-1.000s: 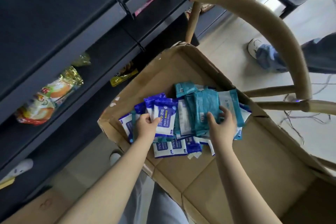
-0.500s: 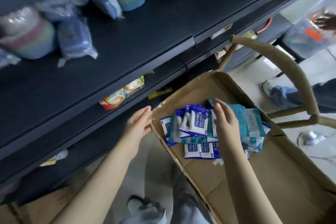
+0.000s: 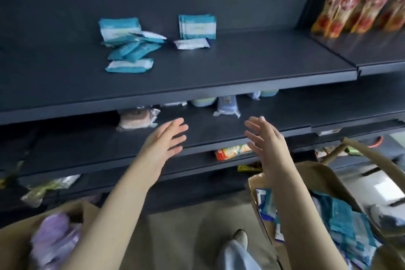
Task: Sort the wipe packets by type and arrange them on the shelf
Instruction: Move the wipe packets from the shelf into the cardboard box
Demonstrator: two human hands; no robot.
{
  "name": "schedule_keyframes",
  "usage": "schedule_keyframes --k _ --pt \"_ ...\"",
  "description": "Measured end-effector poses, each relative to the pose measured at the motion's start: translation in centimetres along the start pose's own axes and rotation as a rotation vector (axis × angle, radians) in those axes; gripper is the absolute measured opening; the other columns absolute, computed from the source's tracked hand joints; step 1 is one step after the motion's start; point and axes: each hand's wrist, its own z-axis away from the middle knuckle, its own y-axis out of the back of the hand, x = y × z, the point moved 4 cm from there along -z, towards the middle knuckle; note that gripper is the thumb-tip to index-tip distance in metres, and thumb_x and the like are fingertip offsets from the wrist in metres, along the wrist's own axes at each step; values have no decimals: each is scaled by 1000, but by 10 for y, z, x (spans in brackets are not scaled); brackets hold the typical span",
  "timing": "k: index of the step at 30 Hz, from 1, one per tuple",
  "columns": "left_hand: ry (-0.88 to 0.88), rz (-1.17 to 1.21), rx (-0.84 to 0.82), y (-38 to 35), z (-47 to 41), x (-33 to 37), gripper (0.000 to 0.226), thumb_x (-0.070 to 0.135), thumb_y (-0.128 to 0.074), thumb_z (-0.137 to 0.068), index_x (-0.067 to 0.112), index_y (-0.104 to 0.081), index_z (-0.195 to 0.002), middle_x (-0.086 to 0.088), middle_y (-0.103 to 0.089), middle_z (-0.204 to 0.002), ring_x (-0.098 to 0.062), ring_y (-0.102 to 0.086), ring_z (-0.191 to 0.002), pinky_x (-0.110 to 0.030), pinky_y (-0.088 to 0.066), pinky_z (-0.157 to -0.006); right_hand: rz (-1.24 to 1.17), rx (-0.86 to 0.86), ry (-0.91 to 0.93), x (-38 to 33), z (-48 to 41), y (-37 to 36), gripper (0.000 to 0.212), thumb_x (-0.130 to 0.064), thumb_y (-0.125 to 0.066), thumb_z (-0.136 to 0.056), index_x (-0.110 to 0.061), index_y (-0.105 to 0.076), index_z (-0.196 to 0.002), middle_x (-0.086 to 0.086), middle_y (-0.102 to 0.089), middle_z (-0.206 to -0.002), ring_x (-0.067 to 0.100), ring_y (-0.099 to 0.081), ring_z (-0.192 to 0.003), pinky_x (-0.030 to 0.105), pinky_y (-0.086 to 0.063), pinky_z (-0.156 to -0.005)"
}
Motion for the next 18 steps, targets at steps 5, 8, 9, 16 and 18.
schedule_keyframes --k 5,8,9,16,18 --pt "-145 -29 33 43 -9 67 34 38 -45 -102 22 -61 -127 3 -71 -119 -19 -66 -113 -39 -50 -100 39 -109 115 -56 -26 -56 35 -44 -45 -103 -21 -66 -118 -6 -72 -117 16 -69 -108 34 -51 -96" --pt "-201 -57 132 71 -30 97 28 42 -50 -100 29 -65 -119 11 -72 -114 -13 -66 -111 -37 -50 -100 75 -142 168 -84 -57 -88 32 -43 -43 -104 -24 -65 -117 -6 -70 -120 16 -67 -111 35 -50 -99" --pt "-217 -64 175 81 -40 105 28 43 -51 -99 30 -65 -119 13 -72 -114 -11 -66 -110 -36 -50 -99 86 -144 180 -91 -70 -98 31 -43 -43 -104 -24 -65 -116 -6 -70 -121 16 -67 -111 35 -50 -100" --pt "-291 -89 335 130 -122 149 18 41 -55 -97 33 -67 -108 13 -70 -115 -10 -62 -113 -34 -49 -99 127 -138 191 -125 -175 -157 26 -42 -51 -101 -25 -61 -119 -11 -66 -116 14 -61 -115 35 -49 -100" --pt "-320 -116 357 135 -150 163 14 41 -56 -97 36 -67 -104 16 -69 -115 -6 -61 -113 -35 -47 -102 163 -121 216 -131 -210 -168 22 -41 -52 -101 -29 -59 -117 -13 -64 -115 12 -58 -117 35 -47 -103"
